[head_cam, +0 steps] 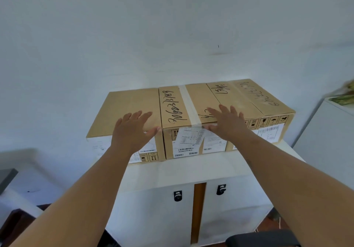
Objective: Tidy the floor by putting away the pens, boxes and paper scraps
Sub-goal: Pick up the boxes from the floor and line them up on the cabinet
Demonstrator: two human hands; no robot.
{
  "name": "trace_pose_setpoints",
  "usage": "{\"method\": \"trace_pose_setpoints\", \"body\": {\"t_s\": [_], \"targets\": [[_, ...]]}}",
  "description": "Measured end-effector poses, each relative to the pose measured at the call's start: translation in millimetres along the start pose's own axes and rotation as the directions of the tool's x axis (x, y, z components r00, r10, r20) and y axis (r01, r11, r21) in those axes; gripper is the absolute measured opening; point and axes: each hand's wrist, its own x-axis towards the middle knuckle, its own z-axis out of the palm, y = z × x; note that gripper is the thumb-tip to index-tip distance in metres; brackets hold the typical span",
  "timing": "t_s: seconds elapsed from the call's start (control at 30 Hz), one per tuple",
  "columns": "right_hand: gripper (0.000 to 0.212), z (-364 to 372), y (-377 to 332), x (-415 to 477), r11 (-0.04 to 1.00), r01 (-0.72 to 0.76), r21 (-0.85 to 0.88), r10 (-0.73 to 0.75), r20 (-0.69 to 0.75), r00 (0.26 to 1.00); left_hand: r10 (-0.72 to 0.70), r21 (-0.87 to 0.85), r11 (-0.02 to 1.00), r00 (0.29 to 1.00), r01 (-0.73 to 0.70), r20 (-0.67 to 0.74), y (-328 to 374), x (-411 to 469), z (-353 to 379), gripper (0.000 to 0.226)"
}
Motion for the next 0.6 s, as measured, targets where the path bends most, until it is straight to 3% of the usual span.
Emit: {"method": "trace_pose_setpoints", "body": {"t_s": [0.13,0.33,0.6], "targets": [[0.071,-5.5,-27.5,-13.4,1.0,0.025,0.01,-0.024,-0.055,0.998,-0.031,0.035,0.999,0.997,0.033,-0.074,-13.4,-18.5,-16.6,0.068],[0.073,11.5,-91.5,-51.4,0.991,0.128,0.025,-0.127,-0.05,0.991,-0.078,0.096,0.992,0.994,0.085,-0.074,-62.1,-72.8,-13.2,0.073],[0.075,44.0,-219.6,-111.9,0.947,0.316,0.06,-0.312,-0.073,0.947,-0.246,0.193,0.947,0.966,0.256,-0.074,-150.0,-181.3,-15.2,0.08]]}}
